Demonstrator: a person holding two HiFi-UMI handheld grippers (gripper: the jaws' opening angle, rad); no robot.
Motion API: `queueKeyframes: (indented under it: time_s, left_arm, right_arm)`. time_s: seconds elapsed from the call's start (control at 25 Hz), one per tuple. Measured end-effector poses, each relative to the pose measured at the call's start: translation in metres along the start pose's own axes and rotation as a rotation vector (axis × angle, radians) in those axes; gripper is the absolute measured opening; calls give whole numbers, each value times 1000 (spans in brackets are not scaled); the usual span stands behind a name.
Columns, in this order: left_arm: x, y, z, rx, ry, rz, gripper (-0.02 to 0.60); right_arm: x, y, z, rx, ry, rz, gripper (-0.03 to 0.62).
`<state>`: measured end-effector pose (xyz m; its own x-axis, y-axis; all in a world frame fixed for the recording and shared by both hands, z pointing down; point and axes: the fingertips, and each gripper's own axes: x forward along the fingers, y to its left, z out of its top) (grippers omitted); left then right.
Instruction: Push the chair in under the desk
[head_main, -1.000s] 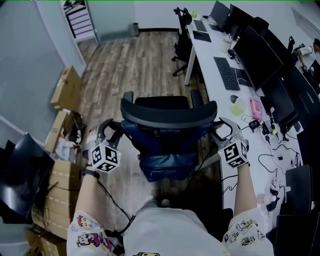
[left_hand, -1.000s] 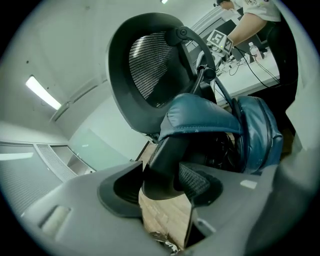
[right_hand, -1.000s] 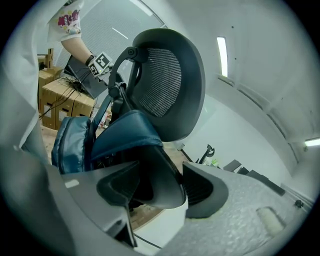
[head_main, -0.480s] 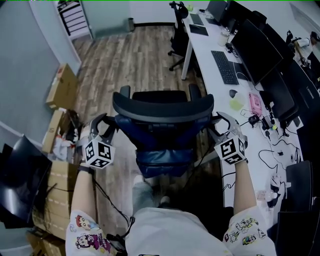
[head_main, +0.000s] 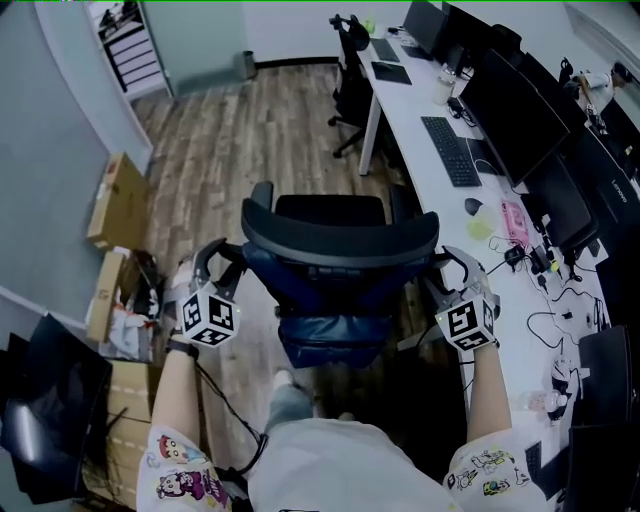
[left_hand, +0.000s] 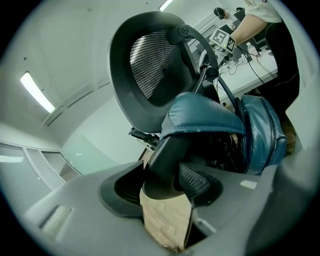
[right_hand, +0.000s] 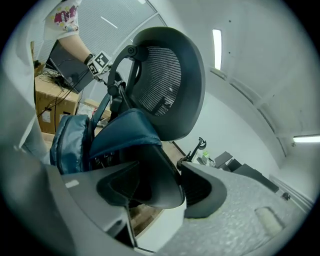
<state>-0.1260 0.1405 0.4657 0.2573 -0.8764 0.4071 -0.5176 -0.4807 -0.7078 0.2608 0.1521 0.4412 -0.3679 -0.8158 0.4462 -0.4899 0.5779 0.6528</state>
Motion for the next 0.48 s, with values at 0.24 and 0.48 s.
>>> queueKeyframes:
  time_s: [0.24, 0.48]
  left_arm:
    - [27, 21, -6, 23, -66, -38, 224]
    - [46, 35, -12, 46, -117, -54, 224]
  right_arm:
    - [15, -3, 8, 22, 32, -44, 255]
    - [27, -2, 12, 43, 55, -75, 255]
